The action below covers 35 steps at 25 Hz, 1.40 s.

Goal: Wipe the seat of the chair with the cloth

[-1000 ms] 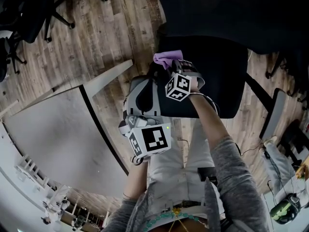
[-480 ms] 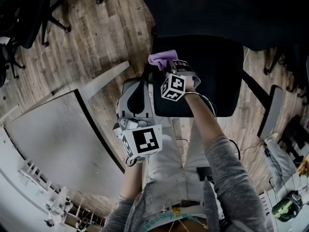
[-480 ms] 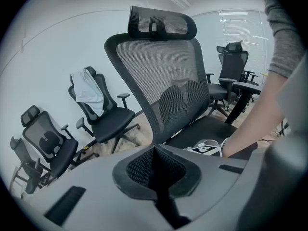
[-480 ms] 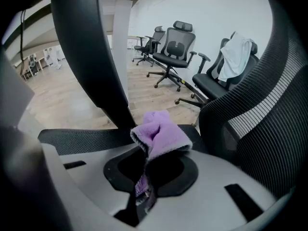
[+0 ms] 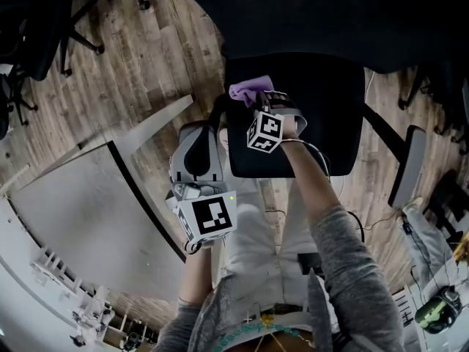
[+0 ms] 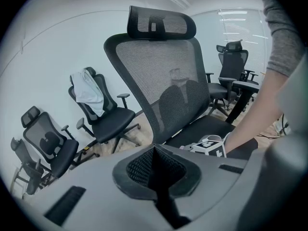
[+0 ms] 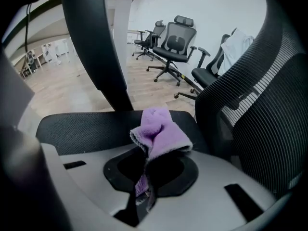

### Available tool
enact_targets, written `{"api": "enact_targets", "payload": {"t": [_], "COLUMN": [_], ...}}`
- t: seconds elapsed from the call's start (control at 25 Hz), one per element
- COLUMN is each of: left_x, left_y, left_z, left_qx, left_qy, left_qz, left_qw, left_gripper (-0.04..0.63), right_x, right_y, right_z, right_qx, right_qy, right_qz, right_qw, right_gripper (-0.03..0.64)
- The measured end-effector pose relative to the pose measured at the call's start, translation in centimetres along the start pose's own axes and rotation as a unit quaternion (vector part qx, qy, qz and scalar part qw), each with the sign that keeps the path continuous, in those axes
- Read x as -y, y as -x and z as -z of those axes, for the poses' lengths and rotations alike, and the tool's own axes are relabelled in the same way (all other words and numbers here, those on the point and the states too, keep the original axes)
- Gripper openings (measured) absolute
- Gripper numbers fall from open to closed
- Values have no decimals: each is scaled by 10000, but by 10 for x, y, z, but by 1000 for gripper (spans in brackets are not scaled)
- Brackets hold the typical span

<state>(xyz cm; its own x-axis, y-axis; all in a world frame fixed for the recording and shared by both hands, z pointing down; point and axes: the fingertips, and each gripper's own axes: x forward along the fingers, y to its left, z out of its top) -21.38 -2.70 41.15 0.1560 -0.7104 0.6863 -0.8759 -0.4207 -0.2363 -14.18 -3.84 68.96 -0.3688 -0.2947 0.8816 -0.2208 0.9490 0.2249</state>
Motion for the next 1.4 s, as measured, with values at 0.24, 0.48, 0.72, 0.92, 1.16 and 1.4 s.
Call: {"api": "enact_targets", "payload": {"t": [0.24,0.48,0.72,0.92,1.16,1.4], "left_x": [0,-2,-1,0,0,1], "left_y": [-1,-1,-3,0,-1,-1], "left_z": [-3,-9,-11,-8,-11,-10], "left_qx": [11,103,135,102,143,96], "left_qy": [-50,-207,-210,-155,-186,-178], "left_qz": [-7,-14,-20,-36,-47,-75], "left_qw": [10000,9997,9997,9998,9997,9998], "left_gripper": [-3,-3,-3,-3,-3,-3], "right_x": [5,8,13,13,18,24], "right_y": [2,6,8,11,15,20], "right_z": [16,31,49,64,82,100], "right_qx": [-113,-235,-353,-486,-625,-751], "right_qy": [-108,-133,-141,-181,-187,-220], "right_qz": [17,-4,12,5,52,99], "right_qw": [9999,9996,9993,9987,9979,9969], "right_gripper": [48,48,48,48,48,48]}}
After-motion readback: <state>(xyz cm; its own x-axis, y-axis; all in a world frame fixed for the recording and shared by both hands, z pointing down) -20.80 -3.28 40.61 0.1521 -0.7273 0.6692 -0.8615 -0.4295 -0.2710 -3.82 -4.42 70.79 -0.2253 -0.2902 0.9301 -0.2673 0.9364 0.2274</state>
